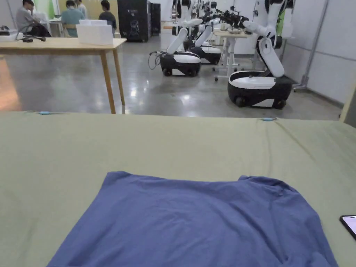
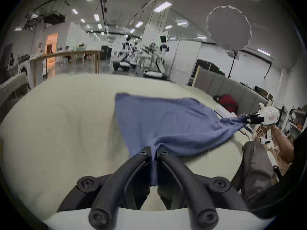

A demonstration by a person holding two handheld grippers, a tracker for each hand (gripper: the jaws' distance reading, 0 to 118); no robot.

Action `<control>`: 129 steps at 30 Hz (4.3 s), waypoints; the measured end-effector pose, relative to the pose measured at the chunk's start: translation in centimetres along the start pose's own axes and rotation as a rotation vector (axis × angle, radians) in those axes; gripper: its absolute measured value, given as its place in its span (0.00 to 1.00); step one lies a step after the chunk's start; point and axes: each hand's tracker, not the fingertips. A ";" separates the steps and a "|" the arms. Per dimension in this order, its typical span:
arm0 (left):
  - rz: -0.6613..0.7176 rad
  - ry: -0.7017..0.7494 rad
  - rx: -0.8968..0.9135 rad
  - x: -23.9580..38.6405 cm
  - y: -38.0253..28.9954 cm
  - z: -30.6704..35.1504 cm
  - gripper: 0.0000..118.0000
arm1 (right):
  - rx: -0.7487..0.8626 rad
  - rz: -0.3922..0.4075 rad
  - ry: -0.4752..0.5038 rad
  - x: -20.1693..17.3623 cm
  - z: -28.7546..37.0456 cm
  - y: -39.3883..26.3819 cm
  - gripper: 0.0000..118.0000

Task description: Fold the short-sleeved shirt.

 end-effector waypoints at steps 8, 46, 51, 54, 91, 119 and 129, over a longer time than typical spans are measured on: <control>0.048 -0.002 -0.104 -1.6 -3.8 -1.1 0.03 | -0.195 -0.028 0.013 1.5 -3.7 -3.0 0.04; -0.002 0.111 -0.090 -1.2 -3.5 0.2 0.94 | 0.237 -0.194 -0.136 -5.3 7.8 -2.5 0.00; -0.031 0.144 -0.132 -1.7 -4.5 -1.7 0.92 | 0.202 -0.185 -0.163 -5.6 7.8 -2.8 0.00; -0.053 0.123 -0.094 -1.8 -5.0 -1.9 0.77 | 0.196 -0.191 -0.161 -5.3 7.8 -3.0 0.00; -0.076 0.065 -0.012 2.4 -0.2 -0.2 0.04 | 0.108 -0.162 -0.100 -0.3 0.5 -3.0 0.07; -0.130 0.202 -0.277 -3.7 8.5 -20.6 0.15 | -0.168 -0.107 -0.216 8.9 -22.6 8.1 0.11; -0.105 0.183 -0.050 -2.2 8.2 -11.2 0.95 | 0.153 -0.141 -0.293 7.7 -8.1 7.3 0.98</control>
